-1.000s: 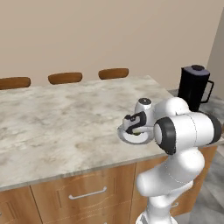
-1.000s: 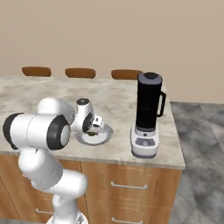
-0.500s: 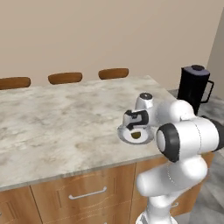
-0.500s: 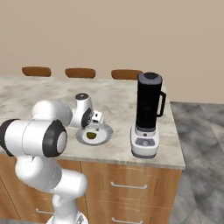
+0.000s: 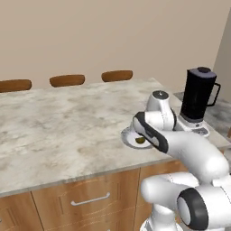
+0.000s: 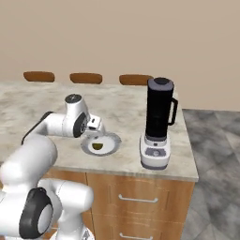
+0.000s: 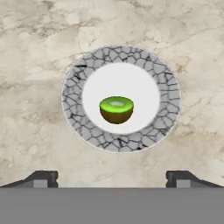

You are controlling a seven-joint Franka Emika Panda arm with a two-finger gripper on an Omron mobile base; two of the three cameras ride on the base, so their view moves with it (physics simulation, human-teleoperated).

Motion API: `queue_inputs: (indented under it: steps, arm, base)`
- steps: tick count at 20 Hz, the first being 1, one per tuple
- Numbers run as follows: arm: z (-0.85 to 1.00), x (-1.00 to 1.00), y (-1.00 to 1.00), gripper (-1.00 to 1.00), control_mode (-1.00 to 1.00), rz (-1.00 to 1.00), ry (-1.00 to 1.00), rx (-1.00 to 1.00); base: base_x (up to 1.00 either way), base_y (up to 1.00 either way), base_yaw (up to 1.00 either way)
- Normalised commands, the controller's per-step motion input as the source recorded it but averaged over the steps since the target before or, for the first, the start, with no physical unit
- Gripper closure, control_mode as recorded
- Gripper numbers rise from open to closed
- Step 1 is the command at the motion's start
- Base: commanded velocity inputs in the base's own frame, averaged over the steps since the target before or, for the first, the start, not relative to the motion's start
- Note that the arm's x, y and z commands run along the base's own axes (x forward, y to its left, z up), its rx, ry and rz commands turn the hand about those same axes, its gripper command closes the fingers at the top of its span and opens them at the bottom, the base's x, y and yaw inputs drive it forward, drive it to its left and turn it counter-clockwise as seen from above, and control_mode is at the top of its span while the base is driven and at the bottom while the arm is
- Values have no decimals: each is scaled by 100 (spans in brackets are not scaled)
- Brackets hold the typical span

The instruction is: Pick the pear and kiwi from the fridge and place them on the plate next to the blender to make a fruit smoothie.

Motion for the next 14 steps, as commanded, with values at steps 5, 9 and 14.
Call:
queue_inputs:
  steps: [5, 9, 14]
  arm:
    - [56, -89, 4, -100, -100, 0, -6, 0]
    - [29, -26, 5, -100, -100, 1, -2, 0]
    - [0, 0, 0, -100, 100, 0, 0, 0]
  base:
    - [0, 0, 0]
    - [0, 0, 0]
    - [-76, 0, 50]
